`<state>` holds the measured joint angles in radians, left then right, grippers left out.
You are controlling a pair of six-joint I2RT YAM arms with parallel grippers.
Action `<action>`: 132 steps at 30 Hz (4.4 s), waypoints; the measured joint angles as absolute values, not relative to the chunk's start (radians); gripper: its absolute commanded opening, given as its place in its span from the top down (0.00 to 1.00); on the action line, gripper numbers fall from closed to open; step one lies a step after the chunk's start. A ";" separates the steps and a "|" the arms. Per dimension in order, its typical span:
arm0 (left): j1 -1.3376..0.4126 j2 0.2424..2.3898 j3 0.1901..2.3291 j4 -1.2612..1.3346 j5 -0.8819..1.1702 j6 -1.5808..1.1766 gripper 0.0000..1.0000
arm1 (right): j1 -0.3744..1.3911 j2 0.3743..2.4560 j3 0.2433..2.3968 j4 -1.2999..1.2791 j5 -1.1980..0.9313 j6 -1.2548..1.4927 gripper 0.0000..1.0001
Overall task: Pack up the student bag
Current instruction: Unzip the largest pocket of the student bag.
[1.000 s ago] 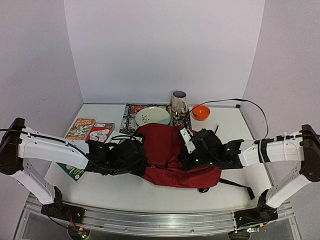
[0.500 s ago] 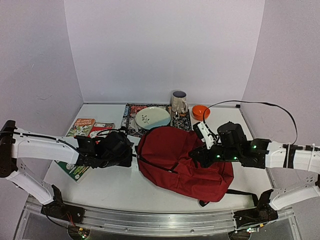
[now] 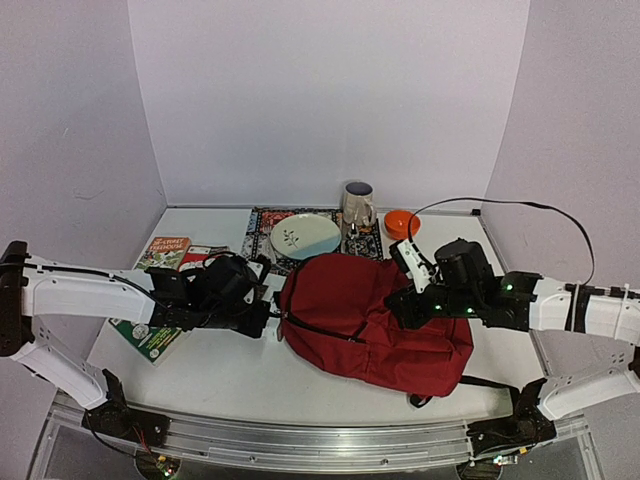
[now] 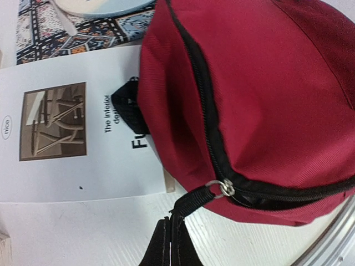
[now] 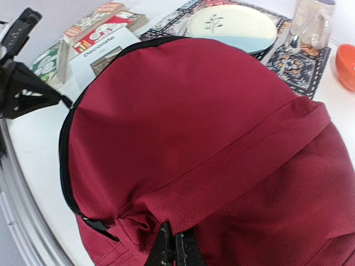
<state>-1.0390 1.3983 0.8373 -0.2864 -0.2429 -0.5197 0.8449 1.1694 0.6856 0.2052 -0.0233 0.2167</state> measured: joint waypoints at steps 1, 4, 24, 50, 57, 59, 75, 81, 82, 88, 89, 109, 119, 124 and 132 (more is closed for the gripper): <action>-1.042 1.398 0.842 -0.287 -0.224 -0.510 1.00 | 0.842 1.176 0.694 0.200 -0.012 0.207 1.00; -1.074 1.400 0.871 -0.285 -0.167 -0.472 1.00 | 0.826 1.204 0.724 0.188 0.006 0.176 0.99; -1.118 1.434 0.924 -0.181 -0.106 -0.419 1.00 | 0.863 1.274 0.803 0.246 -0.084 0.074 0.37; -1.117 1.374 0.923 -0.106 -0.110 -0.472 1.00 | 1.056 1.662 0.891 0.525 -0.108 -0.014 0.88; -1.092 1.355 0.921 -0.114 -0.177 -0.468 1.00 | 1.060 1.621 0.868 0.517 -0.079 -0.019 1.00; -1.074 1.356 0.921 -0.118 -0.190 -0.463 1.00 | 1.062 1.570 0.847 0.497 -0.080 -0.022 1.00; -0.870 1.523 1.012 -0.099 -0.114 -0.414 1.00 | 1.059 1.209 0.729 0.254 -0.159 -0.116 1.00; -0.825 1.583 1.017 -0.073 -0.066 -0.397 1.00 | 1.063 1.110 0.692 0.192 -0.154 -0.111 0.69; -0.822 1.584 1.017 -0.072 -0.059 -0.395 1.00 | 1.064 1.109 0.695 0.184 -0.154 -0.105 0.65; -0.902 1.569 1.013 -0.063 -0.044 -0.392 1.00 | 1.068 1.204 0.794 0.176 -0.168 -0.037 0.43; -0.920 1.563 1.008 -0.058 -0.036 -0.395 1.00 | 1.068 1.224 0.814 0.179 -0.164 -0.023 0.42; -0.968 1.407 0.911 0.005 0.078 -0.477 1.00 | 1.073 1.657 1.075 0.262 0.064 0.357 0.39; -0.968 1.407 0.902 0.009 0.084 -0.471 1.00 | 1.074 1.666 1.078 0.262 0.118 0.381 1.00; -0.968 1.407 0.902 0.010 0.074 -0.464 1.00 | 1.077 1.664 1.078 0.257 0.110 0.366 1.00; -0.944 1.452 0.947 0.003 0.041 -0.429 1.00 | 1.098 1.612 1.048 0.249 0.012 0.290 1.00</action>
